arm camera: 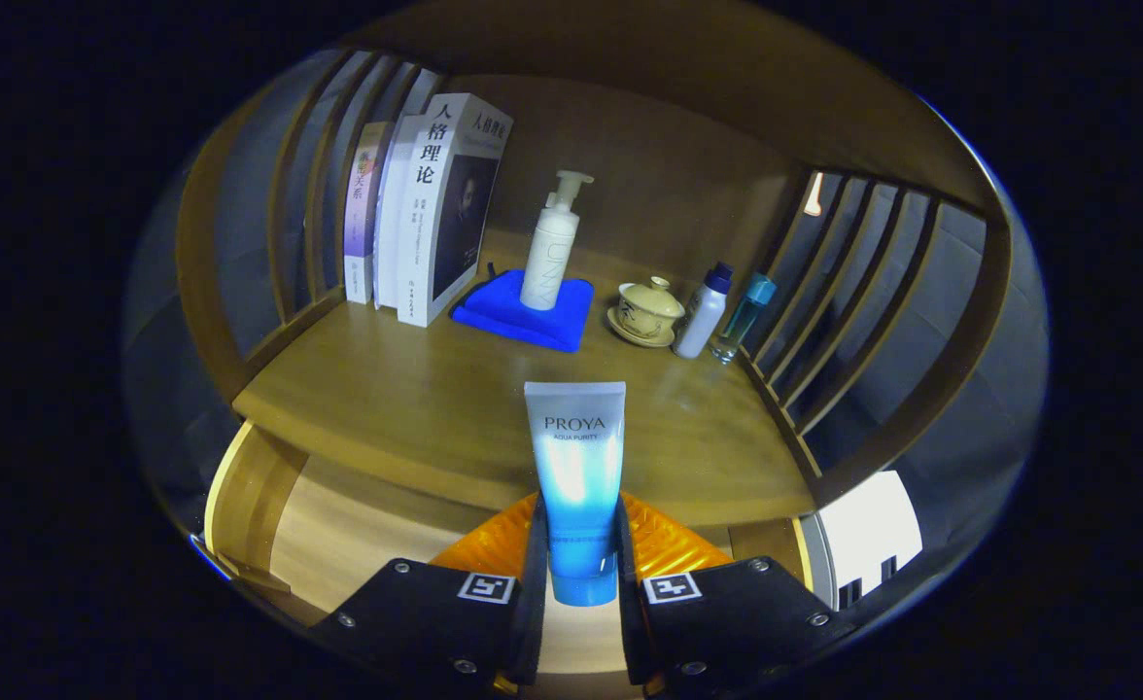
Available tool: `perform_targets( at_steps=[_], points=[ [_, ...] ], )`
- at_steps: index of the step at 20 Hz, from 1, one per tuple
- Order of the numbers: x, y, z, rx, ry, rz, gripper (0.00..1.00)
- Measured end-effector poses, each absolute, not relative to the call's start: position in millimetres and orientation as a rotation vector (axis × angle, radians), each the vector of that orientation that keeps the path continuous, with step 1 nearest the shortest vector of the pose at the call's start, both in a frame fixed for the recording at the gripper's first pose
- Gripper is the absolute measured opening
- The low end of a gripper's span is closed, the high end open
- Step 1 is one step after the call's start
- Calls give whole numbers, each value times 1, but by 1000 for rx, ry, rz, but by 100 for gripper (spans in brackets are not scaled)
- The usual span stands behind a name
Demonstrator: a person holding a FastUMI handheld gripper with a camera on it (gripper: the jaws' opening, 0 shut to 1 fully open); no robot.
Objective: Pull open the drawer, take out the items inside it, and place them on the countertop above the cabinet.
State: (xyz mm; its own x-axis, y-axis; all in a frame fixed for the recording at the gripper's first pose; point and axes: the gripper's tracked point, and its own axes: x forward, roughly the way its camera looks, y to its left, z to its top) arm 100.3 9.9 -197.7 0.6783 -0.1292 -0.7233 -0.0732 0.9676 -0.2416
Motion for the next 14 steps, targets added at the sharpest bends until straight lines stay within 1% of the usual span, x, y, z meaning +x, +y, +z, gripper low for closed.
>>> perform_targets(
  at_steps=[5, 7, 10, 14],
  points=[
    [151, 11, -211, -283, 818, -7, 34],
    [159, 10, -224, -279, 843, 4, 34],
    [177, 6, -229, -257, 832, 1, 35],
    [190, 4, -240, -147, 837, 9, 43]
  ],
)
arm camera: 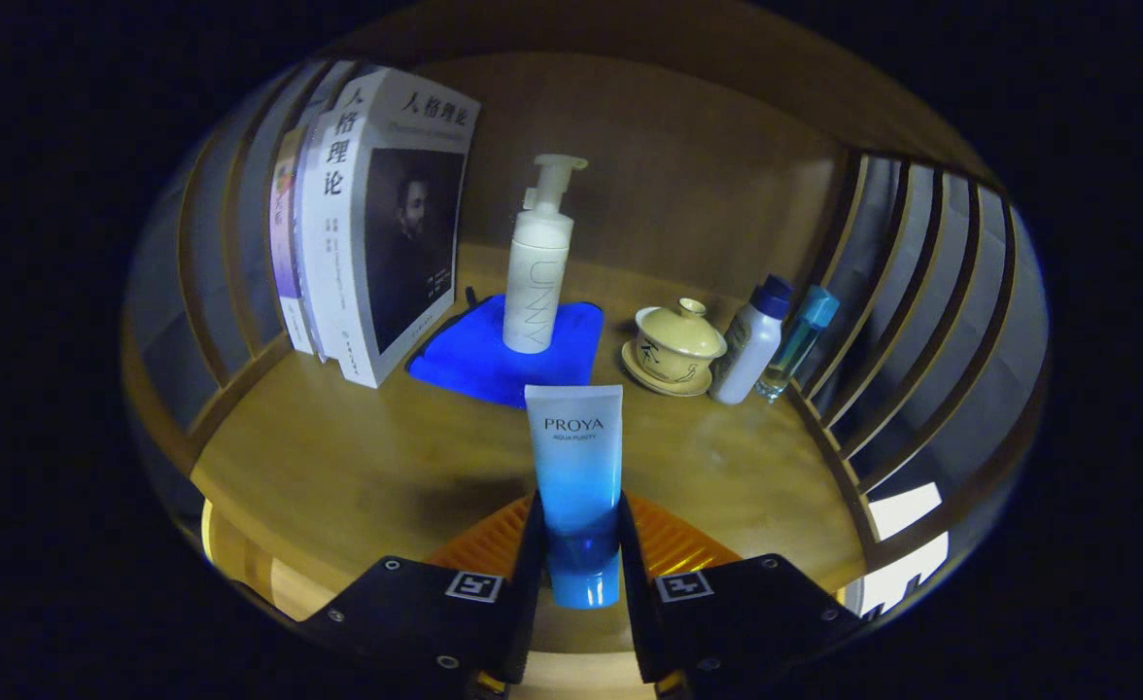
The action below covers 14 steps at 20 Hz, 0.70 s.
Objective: Pull open the drawer, take out the items inside it, and place them on the countertop above the cabinet.
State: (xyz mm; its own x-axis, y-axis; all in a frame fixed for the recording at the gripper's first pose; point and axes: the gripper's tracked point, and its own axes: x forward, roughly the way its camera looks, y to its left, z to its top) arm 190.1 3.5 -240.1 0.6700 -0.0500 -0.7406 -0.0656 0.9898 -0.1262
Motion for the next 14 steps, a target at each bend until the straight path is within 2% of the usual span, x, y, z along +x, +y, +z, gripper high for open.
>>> perform_targets(
  at_steps=[3, 8, 14],
  points=[
    [195, -3, -250, -119, 845, 8, 50],
    [188, 3, -214, -21, 707, 30, 96],
    [109, -4, -138, 104, 465, -6, 96]
  ],
)
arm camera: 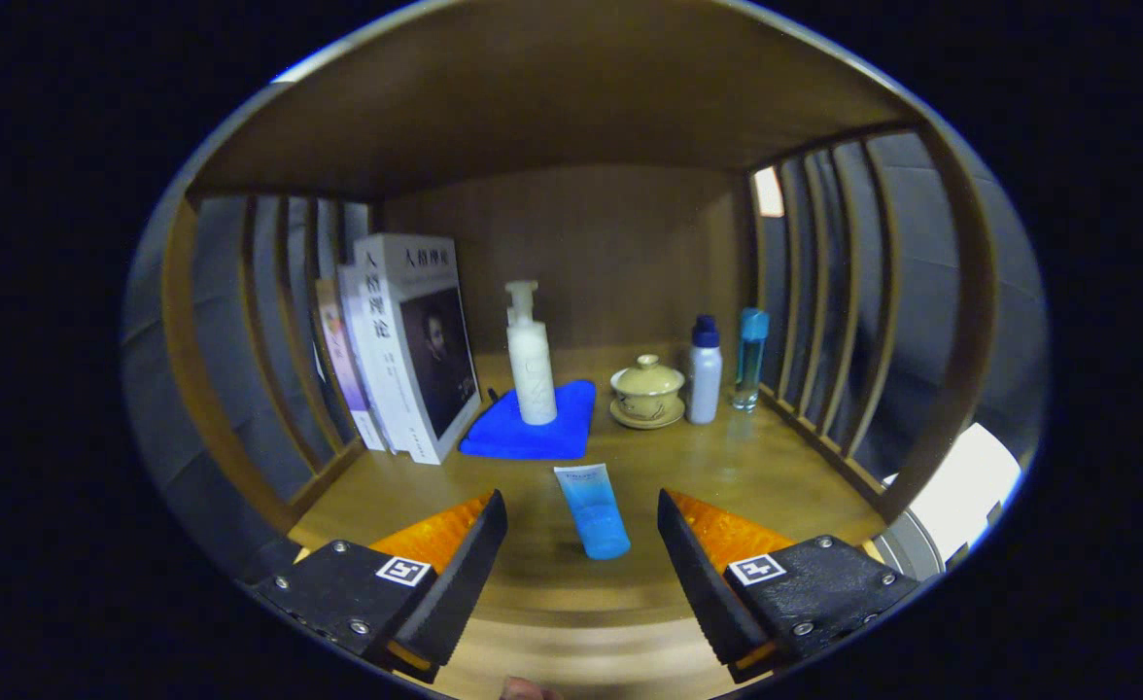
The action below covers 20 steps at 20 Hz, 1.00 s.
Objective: Pull open the drawer, take out the items inside it, and place them on the countertop above the cabinet.
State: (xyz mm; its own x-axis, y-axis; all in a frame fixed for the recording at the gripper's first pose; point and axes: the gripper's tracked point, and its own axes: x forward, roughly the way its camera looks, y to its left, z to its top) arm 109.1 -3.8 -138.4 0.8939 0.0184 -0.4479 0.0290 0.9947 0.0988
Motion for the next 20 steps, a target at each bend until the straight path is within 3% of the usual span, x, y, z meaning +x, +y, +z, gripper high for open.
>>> perform_targets(
  at_steps=[6, 13, 20],
  points=[
    [20, 5, -112, 60, 320, 25, 94],
    [-63, 43, -123, 32, 259, 165, 95],
    [-113, 47, -156, 13, 299, 105, 95]
  ],
)
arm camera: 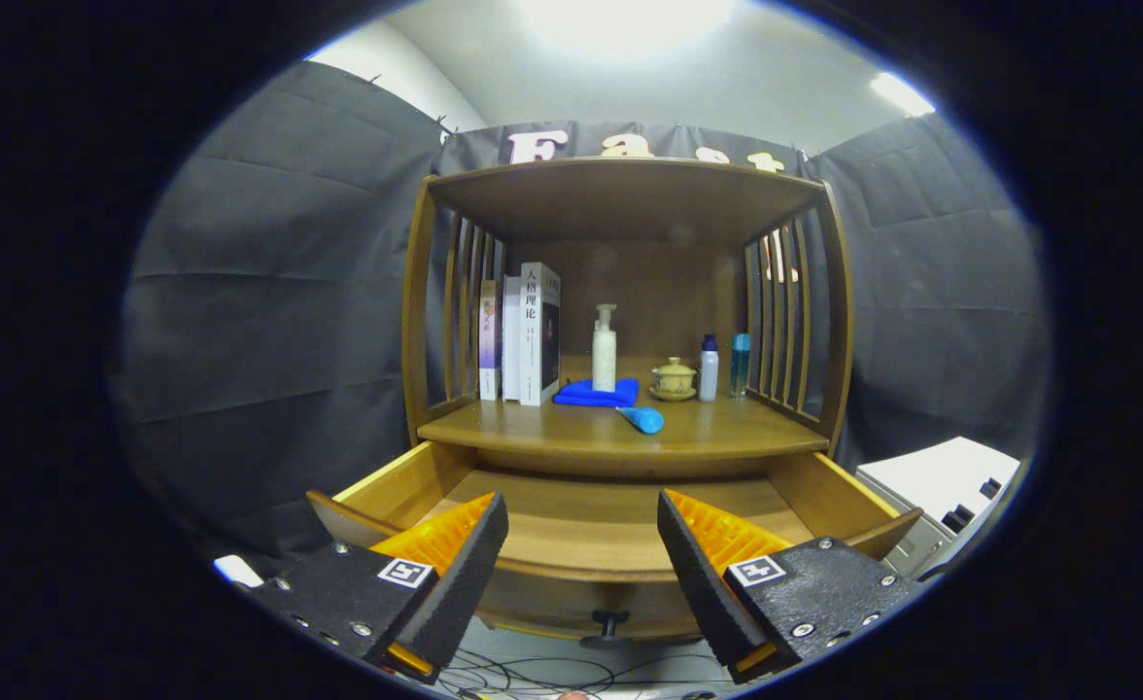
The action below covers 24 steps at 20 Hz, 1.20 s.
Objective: Pull open the drawer, take out the items inside it, and place them on the countertop above the cabinet.
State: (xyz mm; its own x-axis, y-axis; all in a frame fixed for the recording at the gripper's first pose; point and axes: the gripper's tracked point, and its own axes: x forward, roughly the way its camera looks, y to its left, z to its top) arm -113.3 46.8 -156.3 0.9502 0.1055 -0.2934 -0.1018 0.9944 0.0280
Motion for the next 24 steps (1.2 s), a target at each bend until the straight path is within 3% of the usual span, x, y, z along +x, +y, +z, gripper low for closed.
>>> perform_targets(
  at_steps=[11, 24],
  points=[
    [-130, 19, -231, -66, 426, 11, 95],
    [-117, 15, -246, -75, 394, -9, 95]
  ],
)
